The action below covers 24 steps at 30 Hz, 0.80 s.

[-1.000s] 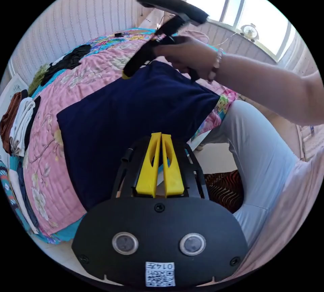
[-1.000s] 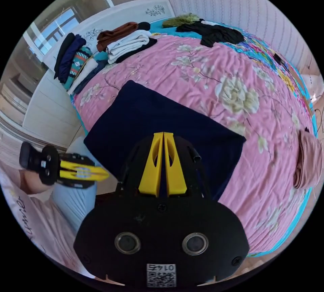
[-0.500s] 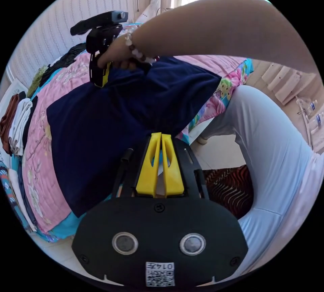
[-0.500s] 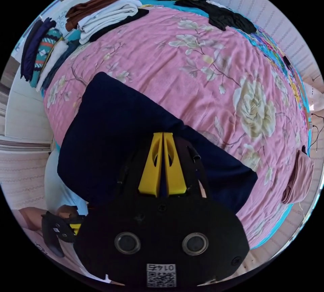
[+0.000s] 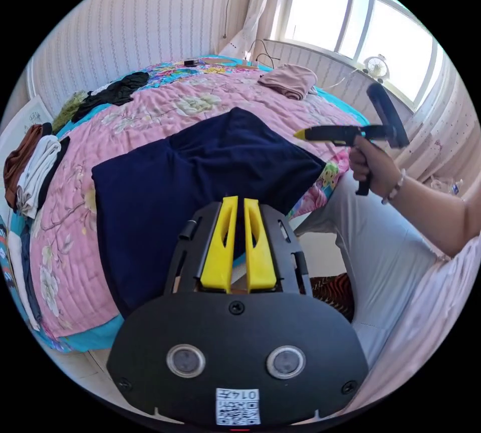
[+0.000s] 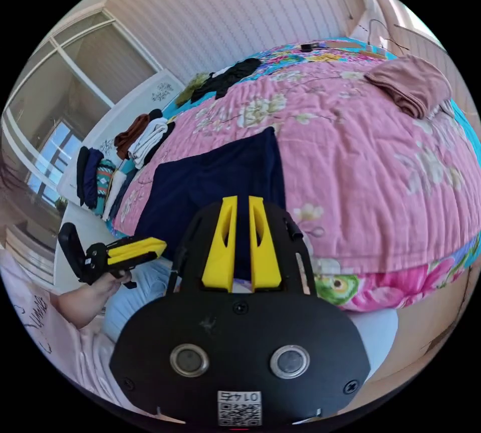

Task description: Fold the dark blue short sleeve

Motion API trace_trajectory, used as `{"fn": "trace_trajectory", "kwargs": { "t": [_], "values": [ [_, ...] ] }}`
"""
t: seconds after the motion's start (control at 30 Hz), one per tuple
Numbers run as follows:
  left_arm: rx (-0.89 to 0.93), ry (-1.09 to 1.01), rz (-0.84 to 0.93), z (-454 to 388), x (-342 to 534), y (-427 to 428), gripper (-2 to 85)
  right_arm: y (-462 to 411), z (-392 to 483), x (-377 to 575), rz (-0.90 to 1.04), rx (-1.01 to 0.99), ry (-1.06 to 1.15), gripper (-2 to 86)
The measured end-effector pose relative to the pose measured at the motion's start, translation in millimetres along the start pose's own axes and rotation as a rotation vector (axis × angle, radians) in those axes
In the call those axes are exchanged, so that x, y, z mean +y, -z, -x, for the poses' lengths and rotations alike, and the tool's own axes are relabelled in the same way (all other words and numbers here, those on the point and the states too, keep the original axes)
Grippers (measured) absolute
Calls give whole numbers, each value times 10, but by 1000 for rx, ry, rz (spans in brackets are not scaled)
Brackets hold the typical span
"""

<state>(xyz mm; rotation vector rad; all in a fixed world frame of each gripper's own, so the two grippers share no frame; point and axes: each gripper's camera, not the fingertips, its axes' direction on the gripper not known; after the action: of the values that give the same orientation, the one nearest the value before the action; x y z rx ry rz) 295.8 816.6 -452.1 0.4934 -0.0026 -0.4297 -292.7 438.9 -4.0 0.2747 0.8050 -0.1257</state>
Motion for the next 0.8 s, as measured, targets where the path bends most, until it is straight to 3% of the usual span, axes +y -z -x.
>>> {"fn": "trace_trajectory", "kwargs": {
  "t": [0.17, 0.3, 0.4, 0.5, 0.63, 0.8],
  "values": [
    [66, 33, 1, 225, -556, -121, 64, 31, -482, 314, 3, -68, -65, 127],
    [15, -2, -26, 246, -1009, -265, 78, -128, -666, 360, 73, -104, -49, 133],
    [37, -29, 14, 257, -1464, -515, 78, -163, -834, 416, 82, -115, -58, 86],
    [46, -29, 52, 263, -1914, -822, 78, -255, -998, 434, 129, -267, -58, 34],
    [57, 5, 172, 281, -2397, -1344, 77, -320, -1071, 410, 139, -282, -30, 19],
    [-56, -44, 328, 273, -2638, -1867, 66, -393, -1199, 375, 135, -362, -58, 14]
  ]
}}
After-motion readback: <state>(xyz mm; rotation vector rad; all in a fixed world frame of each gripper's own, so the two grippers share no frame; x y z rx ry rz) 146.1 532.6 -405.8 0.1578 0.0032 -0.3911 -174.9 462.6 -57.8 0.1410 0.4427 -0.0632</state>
